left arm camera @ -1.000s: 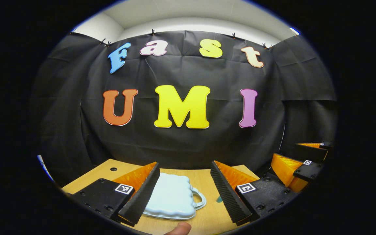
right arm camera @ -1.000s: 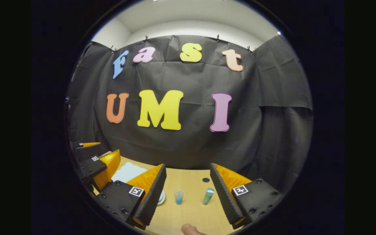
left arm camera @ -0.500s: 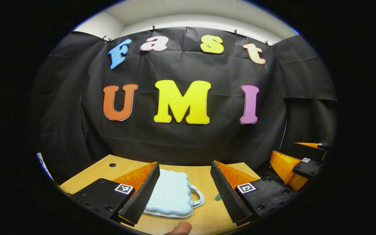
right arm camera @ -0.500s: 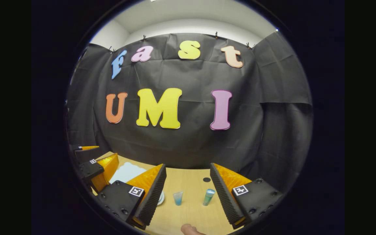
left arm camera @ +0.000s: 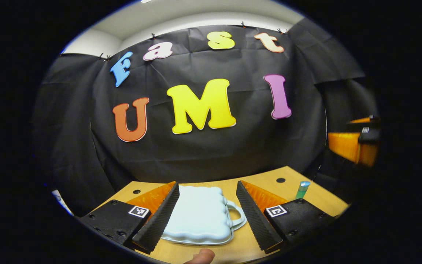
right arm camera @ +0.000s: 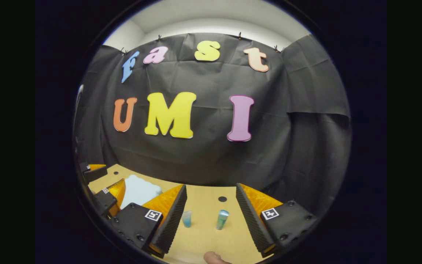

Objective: First open the suitcase, pack the skin care products into it, and then close the suitcase.

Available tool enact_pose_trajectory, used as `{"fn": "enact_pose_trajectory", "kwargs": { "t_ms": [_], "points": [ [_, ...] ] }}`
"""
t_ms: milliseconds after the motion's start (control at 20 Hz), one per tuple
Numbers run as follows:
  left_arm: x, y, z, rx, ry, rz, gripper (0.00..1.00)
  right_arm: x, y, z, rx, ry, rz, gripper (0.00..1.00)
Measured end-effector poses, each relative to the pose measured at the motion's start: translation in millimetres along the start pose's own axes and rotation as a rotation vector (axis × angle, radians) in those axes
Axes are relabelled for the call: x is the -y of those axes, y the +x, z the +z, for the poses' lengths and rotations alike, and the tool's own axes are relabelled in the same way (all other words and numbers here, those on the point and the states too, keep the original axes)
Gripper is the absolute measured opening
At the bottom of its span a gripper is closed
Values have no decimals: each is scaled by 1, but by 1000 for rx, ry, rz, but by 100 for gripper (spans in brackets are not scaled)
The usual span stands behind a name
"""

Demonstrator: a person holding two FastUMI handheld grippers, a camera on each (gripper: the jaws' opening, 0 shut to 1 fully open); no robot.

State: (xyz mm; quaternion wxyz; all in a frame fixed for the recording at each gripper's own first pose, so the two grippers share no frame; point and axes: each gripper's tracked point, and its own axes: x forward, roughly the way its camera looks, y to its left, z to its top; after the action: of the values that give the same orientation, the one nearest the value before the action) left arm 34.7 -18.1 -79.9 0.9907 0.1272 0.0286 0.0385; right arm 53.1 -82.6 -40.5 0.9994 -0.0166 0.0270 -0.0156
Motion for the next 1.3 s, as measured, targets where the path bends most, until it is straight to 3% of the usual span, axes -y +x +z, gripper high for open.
{"fn": "enact_pose_trajectory", "kwargs": {
  "t_ms": [350, 550, 750, 950, 1200, 1300],
  "points": [
    [46, 21, -65, 19, 499, -3, 98, 98, 17, -25, -25, -51, -115, 80],
    [64, 41, -109, -34, 734, -6, 98, 136, 33, -39, -49, -30, -132, 80],
    [93, 57, -134, -50, 988, -12, 97, 150, 50, -65, -103, 10, -108, 80],
    [89, 80, -163, -135, 1101, 24, 96, 158, 59, -85, -139, 26, -82, 80],
    [95, 91, -183, -189, 1215, 18, 95, 173, 65, -113, -191, 41, -85, 80],
    [95, 96, -181, -183, 1251, 29, 54, 176, 65, -119, -204, 43, -78, 80]
  ]
}}
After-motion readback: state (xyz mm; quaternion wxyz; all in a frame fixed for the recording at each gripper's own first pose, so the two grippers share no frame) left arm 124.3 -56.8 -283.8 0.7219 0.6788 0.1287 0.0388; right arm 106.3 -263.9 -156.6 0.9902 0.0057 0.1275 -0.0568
